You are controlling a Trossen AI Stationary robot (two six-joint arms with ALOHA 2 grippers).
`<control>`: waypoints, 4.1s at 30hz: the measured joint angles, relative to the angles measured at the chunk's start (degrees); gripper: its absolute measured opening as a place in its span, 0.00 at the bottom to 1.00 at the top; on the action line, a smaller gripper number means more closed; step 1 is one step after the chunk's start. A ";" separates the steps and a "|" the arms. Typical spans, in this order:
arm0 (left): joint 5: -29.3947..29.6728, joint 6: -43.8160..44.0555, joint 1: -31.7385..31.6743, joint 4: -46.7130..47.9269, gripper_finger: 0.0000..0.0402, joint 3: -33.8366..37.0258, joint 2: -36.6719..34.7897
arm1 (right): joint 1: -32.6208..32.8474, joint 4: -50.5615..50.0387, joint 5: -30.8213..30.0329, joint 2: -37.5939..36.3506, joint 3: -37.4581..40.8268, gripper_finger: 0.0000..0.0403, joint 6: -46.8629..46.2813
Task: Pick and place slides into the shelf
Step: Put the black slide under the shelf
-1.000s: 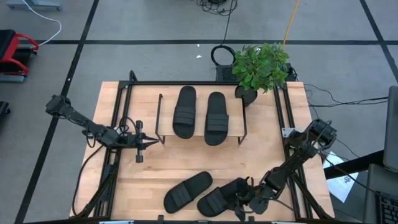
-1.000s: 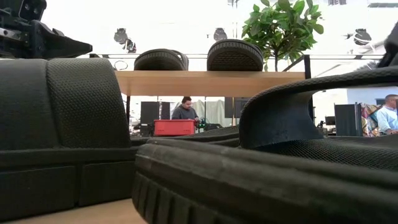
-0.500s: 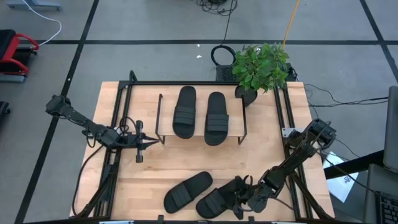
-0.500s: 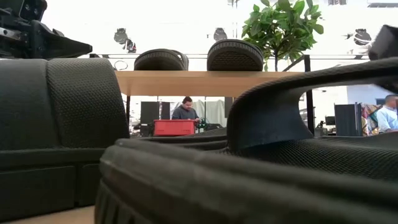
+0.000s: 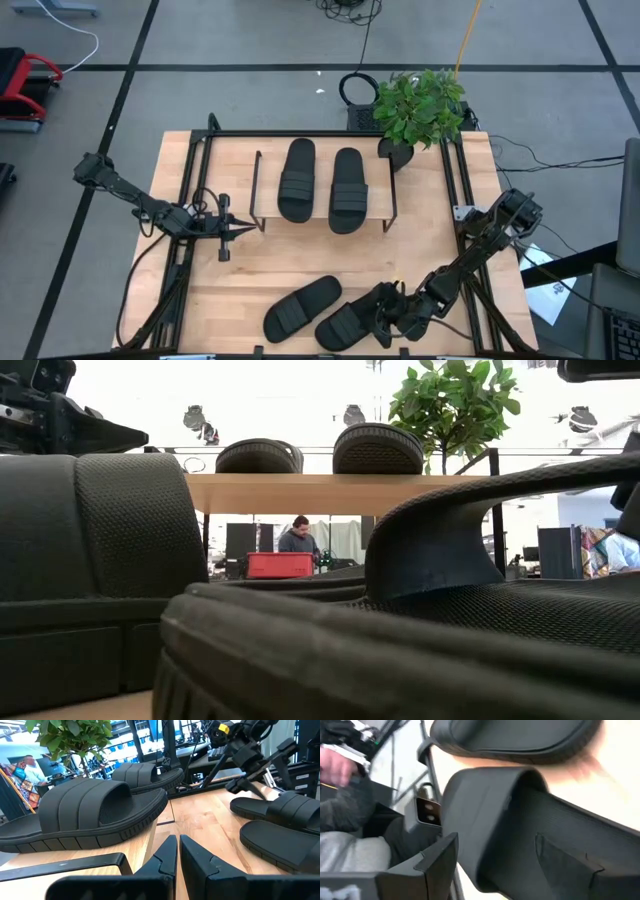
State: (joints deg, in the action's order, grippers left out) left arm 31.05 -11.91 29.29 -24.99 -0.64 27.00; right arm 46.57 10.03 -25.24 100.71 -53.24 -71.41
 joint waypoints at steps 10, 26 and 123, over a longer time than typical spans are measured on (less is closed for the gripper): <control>-0.02 0.06 0.01 0.00 0.06 0.00 0.00 | -1.03 1.76 0.00 1.44 -0.01 0.63 -1.55; -0.02 -0.07 0.01 0.12 0.06 0.00 0.00 | -3.44 12.29 5.75 7.62 -0.08 0.62 4.17; 21.78 -51.18 11.78 15.95 0.45 -73.94 80.63 | -13.62 1.45 10.32 -19.50 -0.03 0.02 16.81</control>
State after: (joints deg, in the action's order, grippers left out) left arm 52.83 -63.09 41.06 -9.05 -74.59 107.63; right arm 32.95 11.48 -14.92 81.21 -53.28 -54.61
